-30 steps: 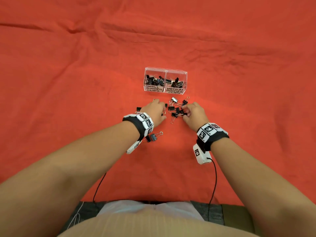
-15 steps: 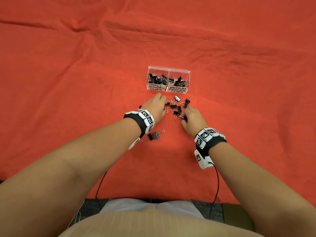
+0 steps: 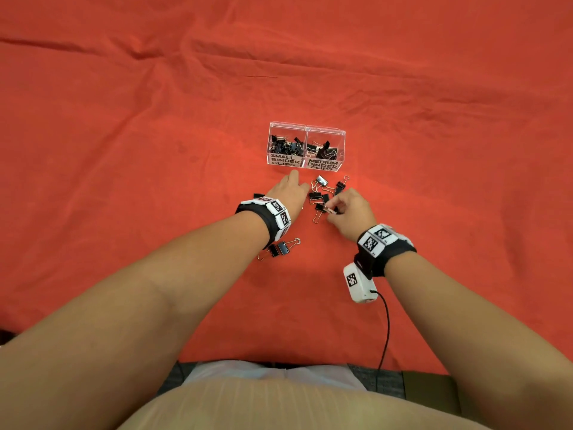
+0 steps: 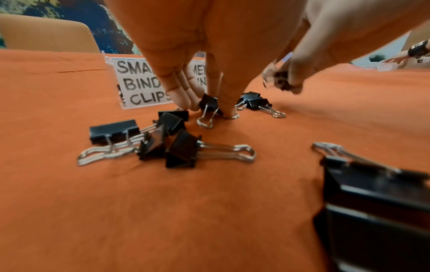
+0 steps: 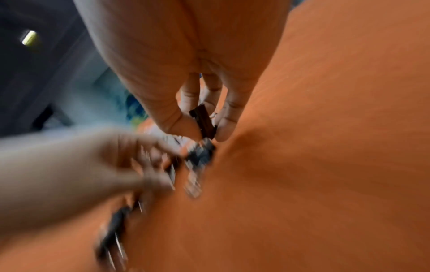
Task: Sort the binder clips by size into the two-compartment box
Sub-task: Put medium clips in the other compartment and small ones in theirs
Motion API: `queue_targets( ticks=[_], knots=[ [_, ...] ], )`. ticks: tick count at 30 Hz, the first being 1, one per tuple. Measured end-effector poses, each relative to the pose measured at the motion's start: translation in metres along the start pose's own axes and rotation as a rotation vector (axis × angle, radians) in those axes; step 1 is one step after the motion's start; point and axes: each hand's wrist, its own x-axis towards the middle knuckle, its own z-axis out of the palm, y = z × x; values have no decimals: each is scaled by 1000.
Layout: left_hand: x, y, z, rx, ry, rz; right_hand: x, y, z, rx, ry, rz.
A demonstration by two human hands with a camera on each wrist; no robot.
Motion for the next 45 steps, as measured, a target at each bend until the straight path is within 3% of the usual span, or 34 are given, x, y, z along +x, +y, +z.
queue_targets(
  ticks=[5, 12, 16, 19, 24, 30, 35, 42, 45],
  knots=[
    [-9, -5, 0, 27, 15, 17, 31, -41, -37, 207, 115, 36],
    [-15, -9, -6, -65, -4, 23, 76, -70, -48, 130, 149, -51],
    [-15, -14, -7, -63, -44, 71, 78, -54, -48, 97, 182, -62],
    [-13, -16, -8, -44, -61, 100, 69, -33, -46, 68, 245, 20],
    [2, -8, -28, -218, 44, 80, 46, 2, -26, -84, 40, 168],
    [40, 20, -68, -434, 205, -32, 37, 18, -3, -201, 40, 32],
    [62, 25, -80, -430, 239, -76, 36, 19, -1, -242, 32, 18],
    [46, 13, -70, -478, 205, -61, 31, 31, -7, -223, 60, 69],
    [24, 4, -54, -518, 221, -59, 30, 27, -16, -102, 128, 87]
  ],
)
